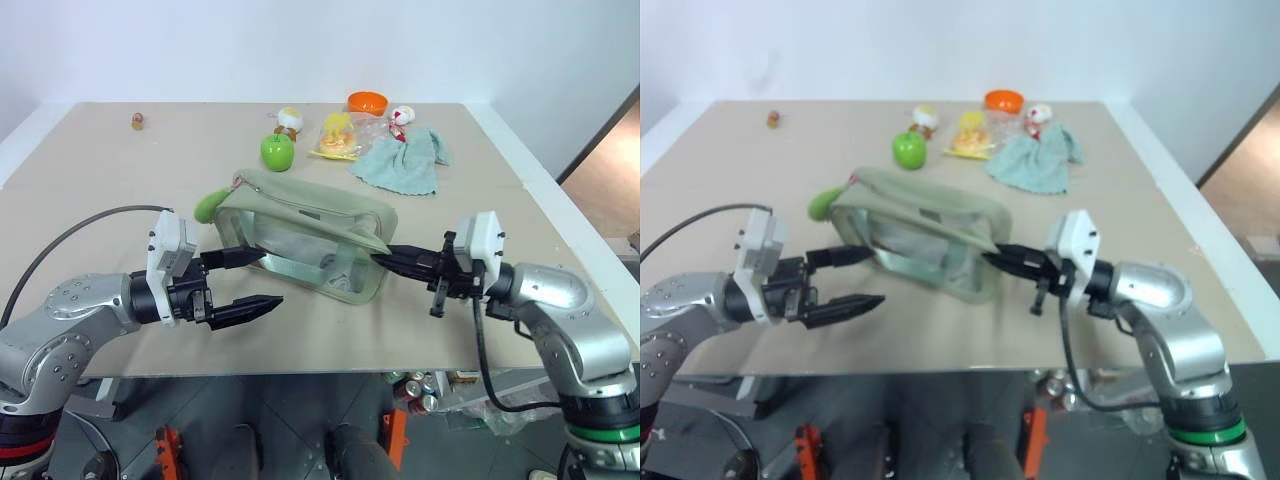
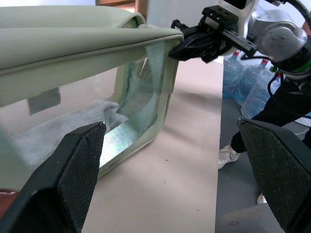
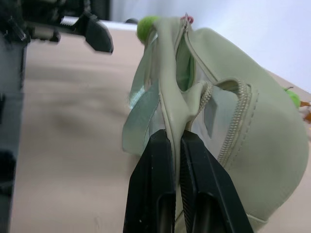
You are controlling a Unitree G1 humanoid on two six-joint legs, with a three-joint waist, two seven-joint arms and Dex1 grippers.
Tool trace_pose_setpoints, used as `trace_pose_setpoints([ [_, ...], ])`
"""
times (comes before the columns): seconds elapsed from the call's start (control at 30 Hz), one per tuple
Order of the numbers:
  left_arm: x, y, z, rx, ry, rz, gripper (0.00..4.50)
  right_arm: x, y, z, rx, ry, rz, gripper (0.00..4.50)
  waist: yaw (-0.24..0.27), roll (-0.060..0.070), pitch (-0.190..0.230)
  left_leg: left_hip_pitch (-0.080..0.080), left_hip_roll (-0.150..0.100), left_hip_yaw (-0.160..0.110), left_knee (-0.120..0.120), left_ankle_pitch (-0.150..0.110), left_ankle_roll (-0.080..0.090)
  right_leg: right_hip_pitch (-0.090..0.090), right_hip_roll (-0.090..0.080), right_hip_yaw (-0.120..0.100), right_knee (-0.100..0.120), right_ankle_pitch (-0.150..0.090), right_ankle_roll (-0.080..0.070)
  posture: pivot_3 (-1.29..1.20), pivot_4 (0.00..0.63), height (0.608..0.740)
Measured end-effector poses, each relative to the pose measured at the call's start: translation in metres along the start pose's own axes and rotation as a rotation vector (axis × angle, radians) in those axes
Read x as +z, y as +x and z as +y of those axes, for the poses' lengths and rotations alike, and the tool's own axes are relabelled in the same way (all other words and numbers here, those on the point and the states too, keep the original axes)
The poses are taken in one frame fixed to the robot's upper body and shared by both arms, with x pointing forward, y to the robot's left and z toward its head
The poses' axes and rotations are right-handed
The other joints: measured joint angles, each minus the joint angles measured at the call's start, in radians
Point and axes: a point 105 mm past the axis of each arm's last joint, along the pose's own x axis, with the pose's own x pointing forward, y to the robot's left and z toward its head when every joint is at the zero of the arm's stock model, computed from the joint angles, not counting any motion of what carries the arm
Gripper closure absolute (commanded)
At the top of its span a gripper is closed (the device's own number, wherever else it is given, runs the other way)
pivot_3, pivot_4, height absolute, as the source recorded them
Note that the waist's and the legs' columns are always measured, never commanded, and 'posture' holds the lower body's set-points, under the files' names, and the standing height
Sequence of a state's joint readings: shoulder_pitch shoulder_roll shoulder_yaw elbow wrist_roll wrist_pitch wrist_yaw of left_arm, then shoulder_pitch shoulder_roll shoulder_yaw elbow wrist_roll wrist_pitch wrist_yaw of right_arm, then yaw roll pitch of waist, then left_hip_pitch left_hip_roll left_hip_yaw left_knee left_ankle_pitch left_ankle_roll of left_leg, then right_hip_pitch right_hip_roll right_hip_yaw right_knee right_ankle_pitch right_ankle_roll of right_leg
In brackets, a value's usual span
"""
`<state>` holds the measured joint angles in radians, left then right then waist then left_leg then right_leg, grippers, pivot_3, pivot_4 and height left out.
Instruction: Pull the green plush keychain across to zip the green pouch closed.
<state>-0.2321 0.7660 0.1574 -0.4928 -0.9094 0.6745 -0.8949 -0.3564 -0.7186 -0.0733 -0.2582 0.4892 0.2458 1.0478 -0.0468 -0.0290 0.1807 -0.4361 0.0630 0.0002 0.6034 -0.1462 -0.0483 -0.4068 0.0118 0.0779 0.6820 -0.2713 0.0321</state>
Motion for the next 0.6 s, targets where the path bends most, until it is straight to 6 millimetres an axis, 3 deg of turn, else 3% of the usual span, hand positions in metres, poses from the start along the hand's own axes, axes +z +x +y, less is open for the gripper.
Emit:
trace_pose_setpoints([
  [0.23, 0.001, 0.001, -0.002, 0.009, 0.012, 0.0, 0.0, -0.016, -0.013, -0.024, 0.016, -0.059, 0.021, 4.48, 0.0, 0.0, 0.0, 0.0, 0.0, 0.0, 0.0, 0.0, 0.0, 0.0, 0.0, 0.0, 0.0, 0.0, 0.0, 0.0, 0.15, 0.74],
  [0.5, -0.001, -0.002, 0.0, 0.022, 0.01, 0.009, 0.0, -0.009, -0.011, -0.024, 0.055, -0.08, 0.003, 4.48, 0.001, 0.0, 0.0, 0.0, 0.0, 0.0, 0.0, 0.0, 0.0, 0.0, 0.0, 0.0, 0.0, 0.0, 0.0, 0.0, 0.15, 0.74],
  [0.6, 0.002, -0.003, 0.003, 0.053, 0.012, -0.004, 0.0, -0.016, -0.013, -0.026, 0.047, -0.11, 0.03, 4.48, 0.001, 0.0, 0.0, 0.0, 0.0, 0.0, 0.0, 0.0, 0.0, 0.001, 0.0, 0.0, 0.0, 0.0, 0.0, 0.0, 0.15, 0.74],
])
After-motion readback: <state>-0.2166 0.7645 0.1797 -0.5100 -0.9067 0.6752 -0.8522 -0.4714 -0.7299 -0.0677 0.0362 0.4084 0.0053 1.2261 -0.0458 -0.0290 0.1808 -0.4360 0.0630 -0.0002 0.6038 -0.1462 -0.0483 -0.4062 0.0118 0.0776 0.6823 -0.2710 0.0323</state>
